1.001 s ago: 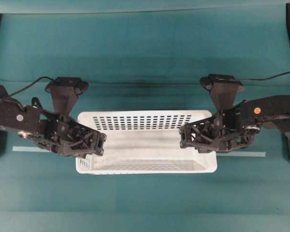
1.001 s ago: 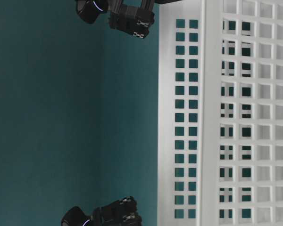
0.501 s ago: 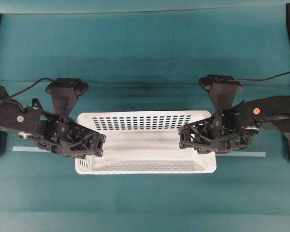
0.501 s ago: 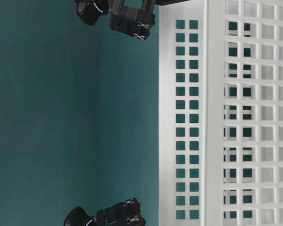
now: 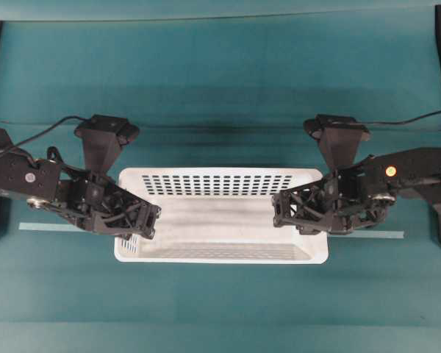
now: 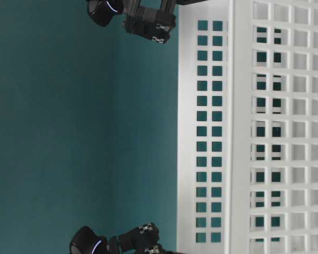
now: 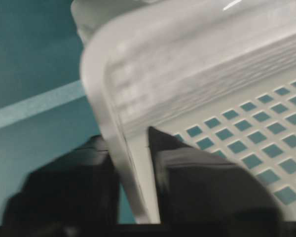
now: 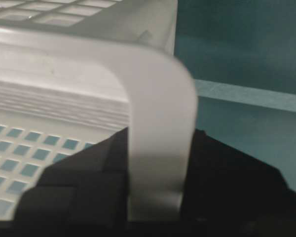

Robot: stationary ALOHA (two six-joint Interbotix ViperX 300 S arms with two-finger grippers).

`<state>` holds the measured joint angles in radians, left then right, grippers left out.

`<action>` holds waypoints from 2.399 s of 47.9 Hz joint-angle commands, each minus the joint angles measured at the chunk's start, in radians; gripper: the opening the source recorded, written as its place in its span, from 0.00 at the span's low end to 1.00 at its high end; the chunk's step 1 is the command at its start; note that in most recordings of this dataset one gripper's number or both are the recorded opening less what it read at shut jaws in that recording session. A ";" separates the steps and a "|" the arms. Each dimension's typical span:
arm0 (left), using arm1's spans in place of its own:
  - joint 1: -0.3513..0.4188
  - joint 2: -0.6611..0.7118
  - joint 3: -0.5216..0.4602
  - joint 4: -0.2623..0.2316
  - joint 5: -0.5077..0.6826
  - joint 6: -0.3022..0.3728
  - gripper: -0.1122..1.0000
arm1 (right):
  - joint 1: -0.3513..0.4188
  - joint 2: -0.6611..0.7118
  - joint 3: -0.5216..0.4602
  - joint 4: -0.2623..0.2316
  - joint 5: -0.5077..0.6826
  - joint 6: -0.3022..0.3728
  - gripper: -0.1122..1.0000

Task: Lift the white basket with both hands.

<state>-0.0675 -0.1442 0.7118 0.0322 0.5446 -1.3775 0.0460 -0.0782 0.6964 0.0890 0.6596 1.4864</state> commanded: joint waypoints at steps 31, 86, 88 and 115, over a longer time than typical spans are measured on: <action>0.005 -0.012 0.000 0.006 -0.012 0.005 0.95 | 0.011 -0.014 -0.006 -0.052 -0.028 0.002 0.97; -0.018 -0.607 0.103 0.005 -0.147 0.278 0.95 | 0.000 -0.380 0.051 -0.117 -0.555 -0.569 0.96; -0.017 -0.621 0.104 0.006 -0.163 0.304 0.95 | 0.000 -0.383 0.052 -0.117 -0.560 -0.581 0.96; -0.017 -0.824 0.121 0.005 -0.238 0.755 0.94 | -0.003 -0.574 0.146 -0.117 -0.706 -0.917 0.95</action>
<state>-0.0828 -0.9449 0.8468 0.0337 0.3129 -0.6611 0.0430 -0.6182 0.8422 -0.0230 -0.0138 0.6167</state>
